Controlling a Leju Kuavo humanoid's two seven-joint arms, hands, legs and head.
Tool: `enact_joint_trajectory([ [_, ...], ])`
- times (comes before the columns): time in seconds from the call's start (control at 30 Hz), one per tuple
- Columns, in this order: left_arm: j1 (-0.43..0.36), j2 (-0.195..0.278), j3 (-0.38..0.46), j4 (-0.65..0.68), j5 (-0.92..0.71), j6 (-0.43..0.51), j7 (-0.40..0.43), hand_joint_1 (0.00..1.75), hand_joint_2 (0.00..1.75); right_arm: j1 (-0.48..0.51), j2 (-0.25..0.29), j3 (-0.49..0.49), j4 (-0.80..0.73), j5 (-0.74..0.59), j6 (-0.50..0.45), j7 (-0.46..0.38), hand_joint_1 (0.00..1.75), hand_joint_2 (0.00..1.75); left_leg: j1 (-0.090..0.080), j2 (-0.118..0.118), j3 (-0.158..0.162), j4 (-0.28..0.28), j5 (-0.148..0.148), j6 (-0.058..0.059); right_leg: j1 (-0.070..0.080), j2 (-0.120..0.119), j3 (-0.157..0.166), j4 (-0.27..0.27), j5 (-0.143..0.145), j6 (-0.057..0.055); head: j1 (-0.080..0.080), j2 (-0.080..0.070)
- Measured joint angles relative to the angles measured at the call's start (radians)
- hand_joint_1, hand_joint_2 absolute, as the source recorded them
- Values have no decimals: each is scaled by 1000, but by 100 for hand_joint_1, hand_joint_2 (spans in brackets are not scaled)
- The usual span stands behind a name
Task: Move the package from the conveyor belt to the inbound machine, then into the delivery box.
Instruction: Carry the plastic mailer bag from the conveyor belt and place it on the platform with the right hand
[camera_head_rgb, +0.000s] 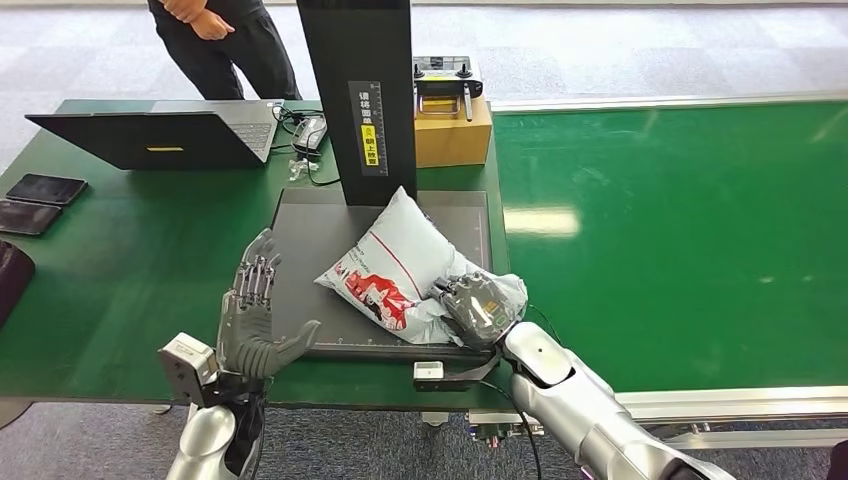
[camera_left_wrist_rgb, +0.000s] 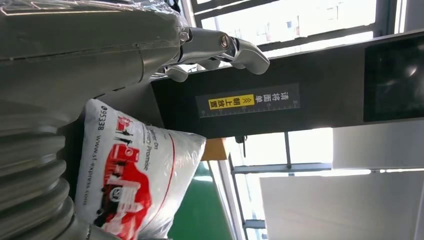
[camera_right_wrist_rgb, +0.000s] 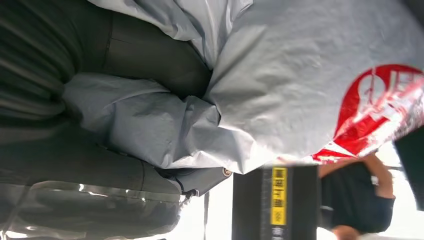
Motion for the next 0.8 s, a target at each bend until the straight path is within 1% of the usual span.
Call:
enact_joint_trajectory([
  [0.1, -6, 3, -1, 5, 7, 0, 0, 0, 175, -7, 6, 31, 57, 0, -49, -43, 175, 175, 0, 0, 1, 0, 0, 0, 0, 0, 0, 0, 0, 0, 0, 0],
  [0.2, -14, 6, -4, 11, 11, 0, 0, 0, 175, -12, 13, 58, 98, 2, -98, -68, 175, 175, 0, 0, 1, 0, 0, 0, 0, 0, 1, 0, 1, -1, 0, 0],
  [0.37, -22, 11, -13, 24, 25, 2, -6, 0, 175, -8, 16, 68, 97, 51, -123, -111, 175, 175, 0, 1, 2, 0, 0, -1, 0, 1, 1, 0, 1, -2, 0, 0],
  [0.47, -27, 17, -22, 34, 34, 4, -11, 0, 175, 25, 14, 35, 43, 108, -124, -178, 175, 175, 0, 1, 2, 0, 1, -1, 0, 1, 1, 0, 1, -2, 0, 0],
  [0.6, -33, 21, -32, 47, 42, 7, -13, 0, 175, 83, 15, -42, -52, 155, -124, -255, 175, 175, 1, 1, 0, 0, 1, -1, 1, 1, -1, 0, 1, -2, 0, 0],
  [0.7, -37, 24, -41, 57, 49, 10, -15, 0, 175, 110, 15, -102, -117, 169, -123, -275, 175, 175, 1, 1, -1, 0, 1, -1, 1, 1, -2, 0, 1, -2, 0, 0],
  [0.8, -42, 27, -50, 67, 54, 14, -20, 0, 175, 112, 17, -156, -146, 179, -123, -279, 175, 175, 1, 1, -2, 0, 1, -1, 1, 0, -2, 0, 2, -2, 0, 0],
])
